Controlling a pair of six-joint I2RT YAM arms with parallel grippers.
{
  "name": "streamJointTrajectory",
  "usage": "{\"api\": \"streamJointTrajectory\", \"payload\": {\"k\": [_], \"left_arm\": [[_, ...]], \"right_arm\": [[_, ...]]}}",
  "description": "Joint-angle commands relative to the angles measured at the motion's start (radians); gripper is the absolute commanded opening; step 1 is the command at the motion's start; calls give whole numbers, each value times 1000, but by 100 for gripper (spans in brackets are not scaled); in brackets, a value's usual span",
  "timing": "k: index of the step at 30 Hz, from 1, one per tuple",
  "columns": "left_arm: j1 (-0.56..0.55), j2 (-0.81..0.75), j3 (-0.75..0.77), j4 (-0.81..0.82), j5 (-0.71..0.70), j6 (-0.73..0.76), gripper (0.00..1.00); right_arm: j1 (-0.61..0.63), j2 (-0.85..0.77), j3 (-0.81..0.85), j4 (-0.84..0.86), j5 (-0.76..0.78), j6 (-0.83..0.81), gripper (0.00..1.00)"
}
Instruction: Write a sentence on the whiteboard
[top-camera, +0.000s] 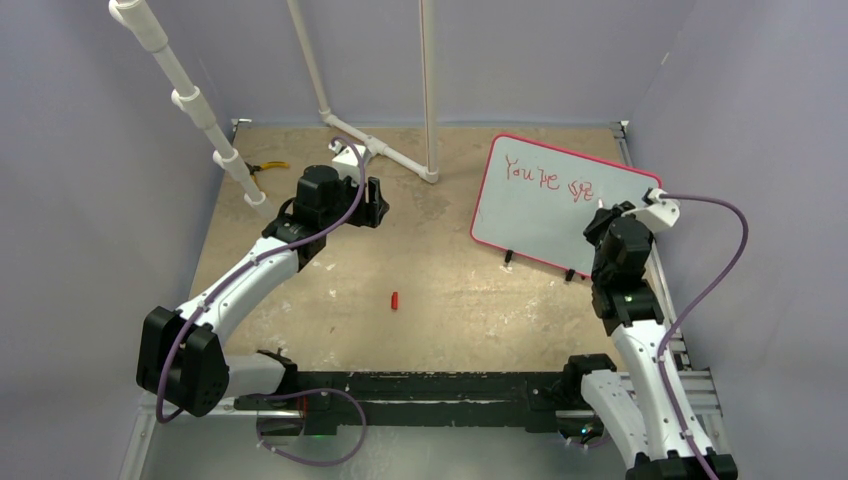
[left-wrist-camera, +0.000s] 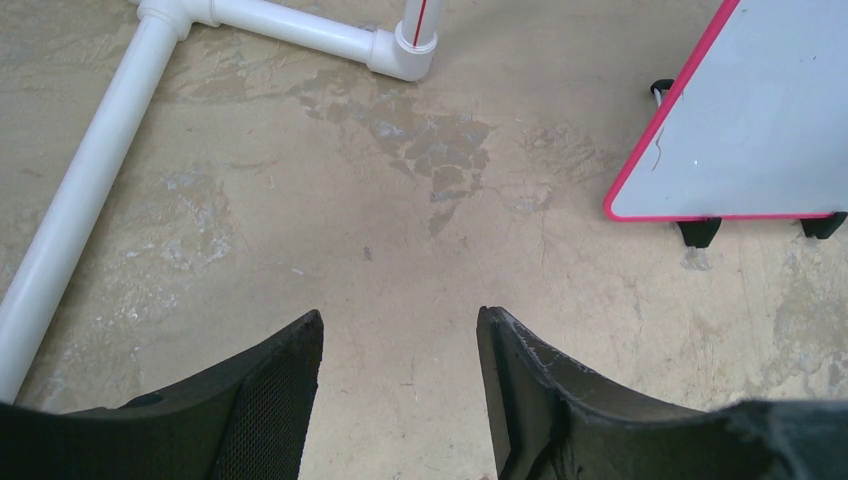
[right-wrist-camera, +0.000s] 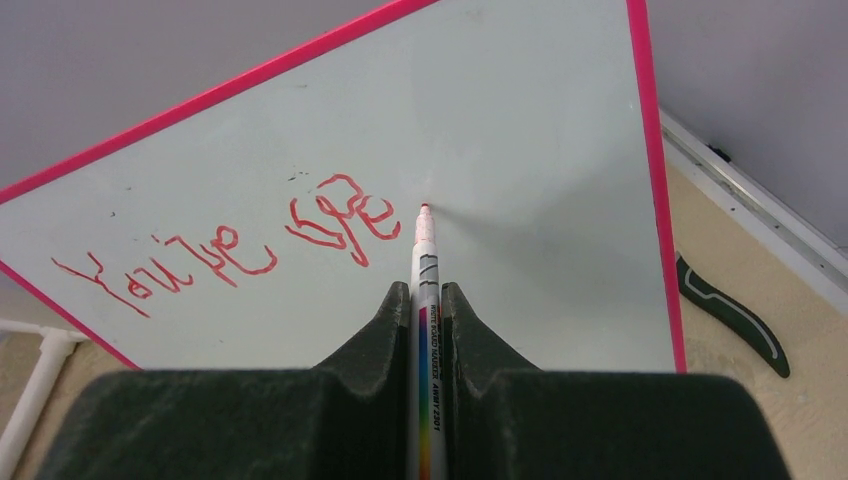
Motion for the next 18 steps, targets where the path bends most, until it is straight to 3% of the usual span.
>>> {"api": "streamJointTrajectory", "payload": {"k": [1, 18], "left_arm": [[6, -30, -4, 33, 11, -15, 57], [5, -29, -2, 33, 10, -15, 57]], "right_arm": [[-4, -1, 45, 44, 40, -4, 0], [-5, 27, 48, 85, -1, -34, 0]]}}
